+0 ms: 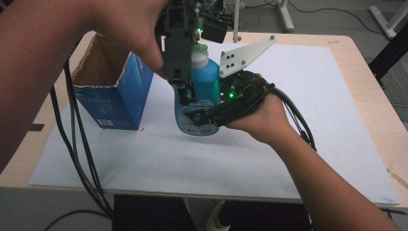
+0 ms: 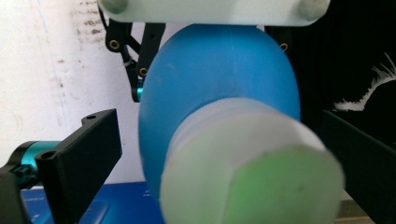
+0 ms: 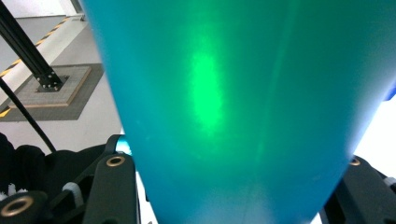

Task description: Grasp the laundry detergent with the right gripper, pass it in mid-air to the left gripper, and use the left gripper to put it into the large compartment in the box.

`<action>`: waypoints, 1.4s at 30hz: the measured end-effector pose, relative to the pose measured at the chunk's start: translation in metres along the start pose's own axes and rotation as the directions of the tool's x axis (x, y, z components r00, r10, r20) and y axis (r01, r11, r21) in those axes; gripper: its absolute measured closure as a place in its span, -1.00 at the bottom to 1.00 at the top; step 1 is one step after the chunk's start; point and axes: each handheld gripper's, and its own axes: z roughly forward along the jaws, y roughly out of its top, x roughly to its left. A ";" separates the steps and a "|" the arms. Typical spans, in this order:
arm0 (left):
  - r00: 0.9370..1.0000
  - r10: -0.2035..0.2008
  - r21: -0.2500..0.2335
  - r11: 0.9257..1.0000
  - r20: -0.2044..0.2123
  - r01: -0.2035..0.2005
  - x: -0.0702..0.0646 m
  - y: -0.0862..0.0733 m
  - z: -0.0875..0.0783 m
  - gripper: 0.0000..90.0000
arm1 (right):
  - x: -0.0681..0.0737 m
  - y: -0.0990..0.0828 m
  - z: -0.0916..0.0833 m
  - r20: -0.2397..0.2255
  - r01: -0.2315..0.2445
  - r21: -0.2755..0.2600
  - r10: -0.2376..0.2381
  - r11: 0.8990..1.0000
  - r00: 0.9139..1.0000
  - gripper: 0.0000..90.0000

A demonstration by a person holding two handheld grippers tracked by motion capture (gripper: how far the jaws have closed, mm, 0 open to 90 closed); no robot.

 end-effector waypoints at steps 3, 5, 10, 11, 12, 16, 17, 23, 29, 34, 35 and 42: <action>1.000 -0.002 0.003 1.000 -0.008 0.002 0.000 0.001 0.001 -0.96 | 0.000 0.001 0.001 -0.001 -0.001 -0.003 0.001 1.000 1.000 -0.01; 1.000 0.000 0.009 1.000 -0.012 0.000 0.000 0.001 0.002 -0.96 | 0.000 0.001 0.001 -0.003 0.000 -0.007 0.000 1.000 1.000 -0.01; 1.000 0.003 0.027 1.000 -0.028 -0.003 0.001 0.003 0.004 -0.93 | 0.001 0.001 0.001 -0.003 0.000 -0.008 0.000 1.000 1.000 -0.01; 1.000 0.000 0.032 0.999 -0.025 0.001 0.001 0.003 0.004 -0.93 | 0.001 0.001 0.001 -0.003 0.001 -0.008 -0.001 1.000 1.000 -0.01; 1.000 0.000 0.034 0.999 -0.024 0.001 0.001 0.003 0.005 -0.93 | 0.001 0.001 0.001 -0.002 0.001 -0.008 -0.001 1.000 1.000 -0.01; 1.000 0.002 0.045 0.999 -0.025 -0.001 0.001 0.004 0.005 -0.89 | 0.001 0.001 0.001 0.001 0.001 -0.015 -0.001 1.000 1.000 -0.01; 1.000 -0.002 0.045 0.999 -0.022 0.003 0.001 0.004 0.004 -0.80 | 0.001 0.002 0.001 0.002 0.001 -0.017 -0.001 1.000 1.000 -0.01; 1.000 0.002 0.046 0.999 -0.021 -0.001 0.000 0.005 0.004 -0.79 | 0.000 0.001 0.001 0.007 0.001 -0.017 -0.001 1.000 1.000 -0.01; 1.000 0.001 0.048 0.999 -0.030 0.001 0.000 0.006 0.004 -0.71 | 0.000 0.001 0.002 0.004 -0.003 -0.019 0.003 1.000 1.000 -0.01; 1.000 0.000 0.053 0.999 -0.031 0.002 0.000 0.006 0.004 -0.62 | -0.001 0.001 0.003 0.003 -0.001 -0.018 0.001 1.000 1.000 -0.01; 0.999 0.003 0.054 0.999 -0.032 -0.001 0.000 0.007 0.005 -0.62 | -0.001 0.001 0.003 0.004 -0.002 -0.020 0.002 1.000 1.000 -0.01; 1.000 0.007 0.064 0.998 -0.024 -0.005 0.001 0.009 0.005 -0.47 | -0.001 0.001 0.003 0.005 -0.002 -0.022 0.002 1.000 1.000 -0.01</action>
